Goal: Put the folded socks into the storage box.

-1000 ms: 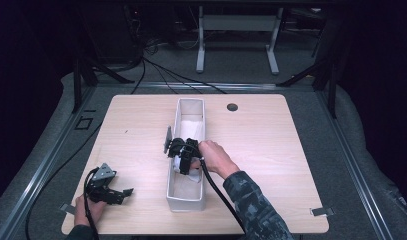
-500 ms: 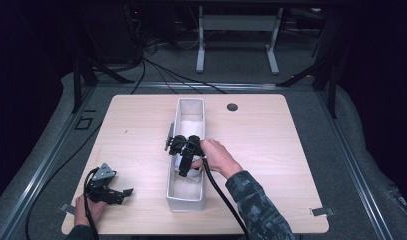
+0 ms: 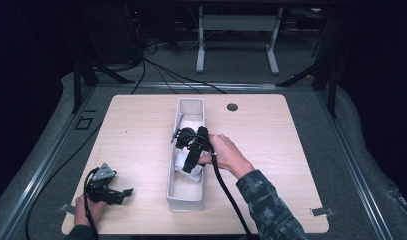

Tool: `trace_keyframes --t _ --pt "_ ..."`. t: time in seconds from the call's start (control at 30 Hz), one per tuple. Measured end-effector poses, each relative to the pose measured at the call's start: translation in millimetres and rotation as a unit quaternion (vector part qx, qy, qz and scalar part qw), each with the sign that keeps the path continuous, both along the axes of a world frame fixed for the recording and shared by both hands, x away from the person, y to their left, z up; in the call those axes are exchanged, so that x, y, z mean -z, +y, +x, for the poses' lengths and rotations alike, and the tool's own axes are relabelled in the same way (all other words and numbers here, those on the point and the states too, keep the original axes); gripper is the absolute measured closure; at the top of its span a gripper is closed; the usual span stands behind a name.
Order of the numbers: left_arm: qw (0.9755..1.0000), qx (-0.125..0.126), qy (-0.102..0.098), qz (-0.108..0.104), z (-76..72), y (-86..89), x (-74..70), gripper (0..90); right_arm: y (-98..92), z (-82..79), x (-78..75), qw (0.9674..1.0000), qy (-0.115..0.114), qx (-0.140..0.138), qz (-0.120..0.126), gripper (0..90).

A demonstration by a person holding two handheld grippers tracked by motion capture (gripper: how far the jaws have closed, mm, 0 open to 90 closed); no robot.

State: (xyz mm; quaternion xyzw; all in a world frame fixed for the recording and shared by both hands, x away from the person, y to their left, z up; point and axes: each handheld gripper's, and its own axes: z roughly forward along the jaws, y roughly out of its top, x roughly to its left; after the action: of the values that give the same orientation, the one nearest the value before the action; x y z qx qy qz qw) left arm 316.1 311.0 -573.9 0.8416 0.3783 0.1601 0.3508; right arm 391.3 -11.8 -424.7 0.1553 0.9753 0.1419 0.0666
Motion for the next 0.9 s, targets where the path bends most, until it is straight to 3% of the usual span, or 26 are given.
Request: trace_keyframes --t 0.27,0.5,0.6,0.9 --pt "1.0 0.0 0.0 0.0 0.0 0.0 0.0 0.1 -26.2 -9.3 -24.4 0.9997 -0.018 0.012 0.014 0.4" --pt "1.0 0.0 0.0 0.0 0.0 0.0 0.0 0.1 -58.4 -15.9 -36.7 0.9983 -0.038 0.034 0.028 0.2" --pt "1.0 0.0 0.0 0.001 0.0 0.0 -0.1 0.1 -75.0 -19.0 -38.8 0.9971 -0.051 0.048 0.028 0.1" --pt "1.0 0.0 0.0 0.001 0.3 0.1 -0.1 0.1 -128.0 -26.5 -24.9 0.994 -0.045 0.097 0.025 0.2"
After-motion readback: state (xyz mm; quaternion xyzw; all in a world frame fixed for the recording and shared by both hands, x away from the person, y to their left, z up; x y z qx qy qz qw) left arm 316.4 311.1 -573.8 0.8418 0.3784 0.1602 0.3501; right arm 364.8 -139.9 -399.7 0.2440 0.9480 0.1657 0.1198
